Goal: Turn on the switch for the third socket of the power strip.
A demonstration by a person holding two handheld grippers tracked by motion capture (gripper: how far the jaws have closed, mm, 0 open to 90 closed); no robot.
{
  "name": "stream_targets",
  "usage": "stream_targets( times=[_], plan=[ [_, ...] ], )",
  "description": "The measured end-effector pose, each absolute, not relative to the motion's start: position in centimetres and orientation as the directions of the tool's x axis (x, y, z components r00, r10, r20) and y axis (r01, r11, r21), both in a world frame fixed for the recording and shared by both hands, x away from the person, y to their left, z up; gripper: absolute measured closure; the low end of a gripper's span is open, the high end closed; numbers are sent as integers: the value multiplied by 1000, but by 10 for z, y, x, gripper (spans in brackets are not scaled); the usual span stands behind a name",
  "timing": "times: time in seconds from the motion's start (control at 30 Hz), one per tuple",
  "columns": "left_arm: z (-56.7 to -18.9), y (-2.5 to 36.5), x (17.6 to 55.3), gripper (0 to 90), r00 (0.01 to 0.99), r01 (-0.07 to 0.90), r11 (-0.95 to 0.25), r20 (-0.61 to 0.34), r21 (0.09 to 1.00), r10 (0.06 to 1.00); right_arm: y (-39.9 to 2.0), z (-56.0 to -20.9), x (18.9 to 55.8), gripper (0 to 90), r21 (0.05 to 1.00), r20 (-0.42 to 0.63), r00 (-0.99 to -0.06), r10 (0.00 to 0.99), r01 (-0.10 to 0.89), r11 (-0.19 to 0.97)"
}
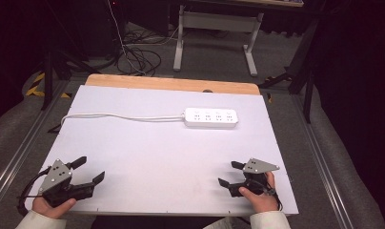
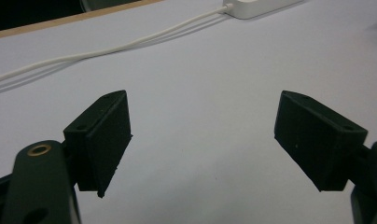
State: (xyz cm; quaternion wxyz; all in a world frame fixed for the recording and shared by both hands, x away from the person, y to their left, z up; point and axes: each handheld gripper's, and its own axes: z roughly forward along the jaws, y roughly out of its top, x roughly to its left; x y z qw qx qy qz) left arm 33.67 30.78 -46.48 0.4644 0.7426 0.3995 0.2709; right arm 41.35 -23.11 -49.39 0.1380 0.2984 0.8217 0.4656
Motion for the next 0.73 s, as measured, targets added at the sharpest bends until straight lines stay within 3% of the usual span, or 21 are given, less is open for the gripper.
stream_targets(
  times=[0.33,0.73],
  plan=[
    [-467,310,341,189,530,357,-218,-5,908,848,-235,-490,413,168,871,30,-757,653,341,355],
    [-468,310,342,188,527,341,-248,34,907,849,-237,-490,413,168,869,-2,-743,669,329,369]
  ],
)
